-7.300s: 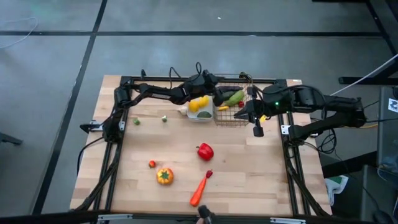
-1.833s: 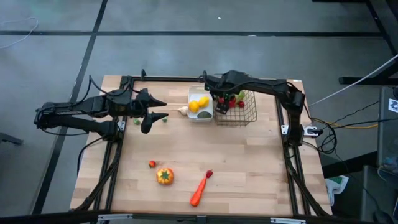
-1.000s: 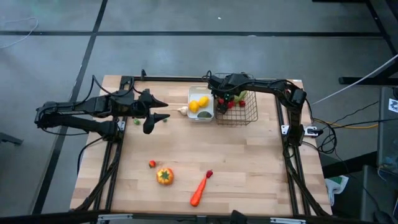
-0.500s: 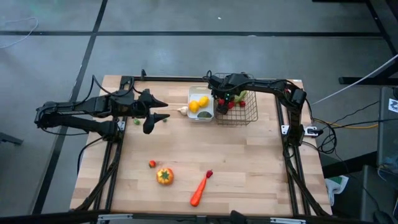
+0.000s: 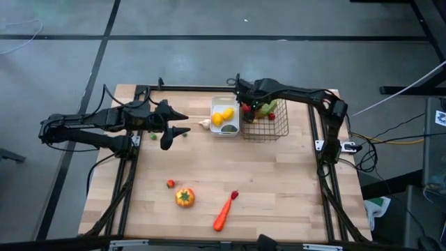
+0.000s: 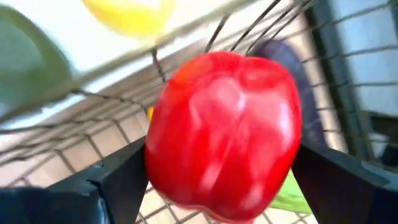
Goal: Sort produce into baskets
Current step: Put the red bell pepper into the gold wire basket, then put the orange tomato into the white bin
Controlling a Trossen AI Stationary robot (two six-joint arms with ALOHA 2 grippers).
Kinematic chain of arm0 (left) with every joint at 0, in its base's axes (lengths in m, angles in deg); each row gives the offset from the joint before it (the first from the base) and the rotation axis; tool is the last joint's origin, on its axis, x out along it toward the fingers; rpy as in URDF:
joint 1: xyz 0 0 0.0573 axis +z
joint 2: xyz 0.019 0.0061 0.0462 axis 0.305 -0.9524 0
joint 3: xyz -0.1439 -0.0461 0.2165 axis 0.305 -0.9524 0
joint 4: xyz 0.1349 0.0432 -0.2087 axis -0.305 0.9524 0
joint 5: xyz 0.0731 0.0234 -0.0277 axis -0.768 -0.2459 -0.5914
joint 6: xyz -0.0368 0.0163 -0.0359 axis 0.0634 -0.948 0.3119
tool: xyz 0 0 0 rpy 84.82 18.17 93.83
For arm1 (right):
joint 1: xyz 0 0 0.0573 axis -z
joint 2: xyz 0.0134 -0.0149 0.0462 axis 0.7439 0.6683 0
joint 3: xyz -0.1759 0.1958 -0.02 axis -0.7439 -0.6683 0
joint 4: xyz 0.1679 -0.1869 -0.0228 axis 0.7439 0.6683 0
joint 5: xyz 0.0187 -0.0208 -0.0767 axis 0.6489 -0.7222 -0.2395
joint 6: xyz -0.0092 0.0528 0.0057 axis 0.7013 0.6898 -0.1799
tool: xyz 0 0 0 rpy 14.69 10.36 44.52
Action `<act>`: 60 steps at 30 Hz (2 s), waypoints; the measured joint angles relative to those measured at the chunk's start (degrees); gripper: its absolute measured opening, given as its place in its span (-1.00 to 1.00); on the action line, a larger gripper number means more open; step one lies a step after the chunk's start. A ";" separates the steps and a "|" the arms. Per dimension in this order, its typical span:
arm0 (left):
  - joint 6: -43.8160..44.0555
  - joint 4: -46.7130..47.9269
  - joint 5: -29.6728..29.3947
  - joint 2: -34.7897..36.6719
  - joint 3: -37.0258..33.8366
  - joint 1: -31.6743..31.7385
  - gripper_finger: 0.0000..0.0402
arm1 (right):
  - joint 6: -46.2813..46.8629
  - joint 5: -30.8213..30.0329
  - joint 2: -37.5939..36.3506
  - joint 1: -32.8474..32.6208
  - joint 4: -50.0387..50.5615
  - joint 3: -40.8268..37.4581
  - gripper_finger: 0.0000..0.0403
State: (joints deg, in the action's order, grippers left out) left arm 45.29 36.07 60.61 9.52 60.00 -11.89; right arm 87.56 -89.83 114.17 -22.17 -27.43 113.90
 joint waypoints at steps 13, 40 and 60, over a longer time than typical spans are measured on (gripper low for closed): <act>0.24 -0.30 0.96 0.00 0.00 -5.56 0.22 | 0.02 -0.43 -10.34 0.00 2.20 2.73 0.84; 23.99 -0.27 0.92 -17.10 0.00 -30.10 0.22 | 0.18 0.68 -15.50 -16.51 6.95 2.66 0.85; 32.07 3.26 0.85 -22.09 -0.02 -36.00 0.22 | 0.04 1.07 -15.50 -22.18 0.68 2.62 0.85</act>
State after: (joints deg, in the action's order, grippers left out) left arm 77.36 39.34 61.47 -12.57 59.98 -47.89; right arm 87.60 -88.75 98.66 -44.35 -26.75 116.52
